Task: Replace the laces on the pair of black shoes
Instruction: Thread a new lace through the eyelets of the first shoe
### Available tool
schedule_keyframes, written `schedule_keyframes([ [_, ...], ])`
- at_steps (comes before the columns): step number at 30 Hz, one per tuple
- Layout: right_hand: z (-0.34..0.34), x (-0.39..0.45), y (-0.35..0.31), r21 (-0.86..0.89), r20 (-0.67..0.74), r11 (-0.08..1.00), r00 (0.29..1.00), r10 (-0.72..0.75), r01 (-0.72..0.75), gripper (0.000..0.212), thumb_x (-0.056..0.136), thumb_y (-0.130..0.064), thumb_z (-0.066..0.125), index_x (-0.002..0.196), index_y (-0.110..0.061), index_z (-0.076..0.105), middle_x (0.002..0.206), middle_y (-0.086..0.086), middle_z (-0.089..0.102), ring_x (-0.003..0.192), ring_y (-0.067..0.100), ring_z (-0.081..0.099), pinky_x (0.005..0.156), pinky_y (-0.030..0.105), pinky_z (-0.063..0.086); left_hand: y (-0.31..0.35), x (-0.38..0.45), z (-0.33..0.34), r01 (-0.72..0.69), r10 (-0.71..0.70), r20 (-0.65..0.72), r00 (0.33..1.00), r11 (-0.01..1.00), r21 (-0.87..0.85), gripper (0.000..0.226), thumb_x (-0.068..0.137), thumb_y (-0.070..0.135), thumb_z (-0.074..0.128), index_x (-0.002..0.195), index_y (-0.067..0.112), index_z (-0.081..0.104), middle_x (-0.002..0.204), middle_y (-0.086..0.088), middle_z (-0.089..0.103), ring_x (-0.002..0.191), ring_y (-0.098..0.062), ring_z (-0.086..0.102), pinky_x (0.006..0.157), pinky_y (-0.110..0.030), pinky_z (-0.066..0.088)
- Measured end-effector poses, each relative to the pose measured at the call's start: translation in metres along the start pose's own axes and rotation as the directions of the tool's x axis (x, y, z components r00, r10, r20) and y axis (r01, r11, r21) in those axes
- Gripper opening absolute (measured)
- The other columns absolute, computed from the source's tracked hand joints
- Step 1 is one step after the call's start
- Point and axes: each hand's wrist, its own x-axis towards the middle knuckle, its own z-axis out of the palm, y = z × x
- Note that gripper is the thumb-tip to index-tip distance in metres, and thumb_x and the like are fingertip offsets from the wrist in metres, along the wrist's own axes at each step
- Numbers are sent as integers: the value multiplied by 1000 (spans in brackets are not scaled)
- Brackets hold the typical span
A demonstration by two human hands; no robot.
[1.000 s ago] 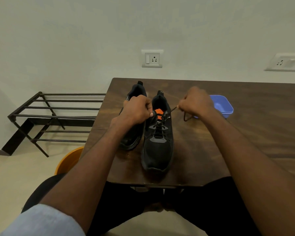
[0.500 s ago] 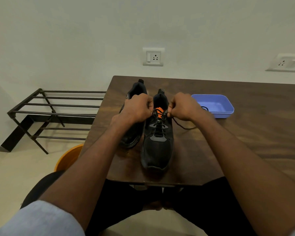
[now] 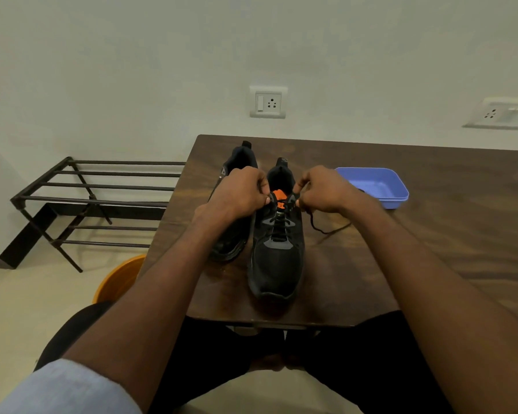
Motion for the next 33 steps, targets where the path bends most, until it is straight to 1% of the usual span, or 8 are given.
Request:
schedule_keyframes([
  [6, 1, -30, -17, 421, 251, 835, 930, 269, -355, 16, 104, -13, 56, 108, -5, 69, 79, 9, 76, 60, 15, 69, 58, 26, 49, 10, -25, 6, 93, -88, -102, 991, 995, 45, 29, 103, 43, 57, 89, 18, 64, 76, -1, 73, 58, -13, 72, 67, -38, 63],
  [12, 18, -70, -44, 540, 183, 824, 979, 84, -172, 25, 102, 2, 51, 112, -5, 72, 99, 18, 78, 83, 25, 77, 66, 29, 61, 22, -43, -5, 252, -262, 46, 964, 845, -472, 72, 104, 64, 36, 99, 1, 71, 80, -18, 75, 67, -31, 72, 75, -44, 64],
  [15, 38, -80, -51, 372, 65, 928, 996, -62, 33, 25, 101, -2, 55, 112, -12, 75, 97, 6, 75, 82, 7, 70, 69, 25, 59, 23, -48, -12, 350, -288, 200, 937, 736, -579, 60, 103, 62, 44, 101, 9, 71, 86, -10, 76, 78, -26, 75, 81, -46, 65],
  [18, 52, -82, -54, 197, -54, 965, 985, -164, 172, 23, 100, -8, 59, 111, -18, 76, 84, -16, 63, 72, -2, 60, 67, 10, 43, 24, -51, -23, 402, -293, 275, 916, 681, -612, 34, 101, 33, 64, 113, 2, 70, 97, -13, 77, 83, -24, 75, 66, -36, 65],
  [21, 57, -73, -52, 333, -137, 942, 991, 2, 45, 26, 95, -4, 57, 90, -19, 77, 82, -3, 69, 74, 17, 63, 68, 31, 49, 25, -54, -32, 381, -253, 285, 924, 653, -655, 20, 104, 17, 58, 110, 0, 66, 83, -12, 73, 67, -19, 70, 60, -34, 64],
  [26, 58, -62, -53, 705, 49, 656, 941, 335, -270, 21, 101, -28, 61, 87, -14, 69, 70, 4, 69, 71, 22, 69, 57, 30, 50, 16, -50, -43, 365, -186, 326, 927, 652, -665, 21, 109, 15, 47, 115, 1, 62, 84, -15, 75, 69, -22, 75, 65, -34, 64],
  [29, 57, -54, -53, 818, 202, 455, 917, 344, -351, 26, 97, -38, 68, 109, -16, 70, 63, -5, 68, 60, 12, 68, 60, 29, 51, 13, -50, -47, 325, -104, 372, 923, 727, -605, 17, 105, 10, 56, 116, 1, 65, 91, -17, 78, 81, -25, 76, 72, -35, 65],
  [33, 52, -51, -53, 834, 306, 369, 901, 306, -409, 16, 95, -23, 63, 110, -19, 69, 94, -3, 75, 90, 13, 67, 83, 36, 42, 13, -51, -53, 249, -58, 363, 930, 825, -507, 17, 102, 15, 61, 112, 2, 68, 95, -19, 78, 84, -27, 74, 73, -33, 63],
])
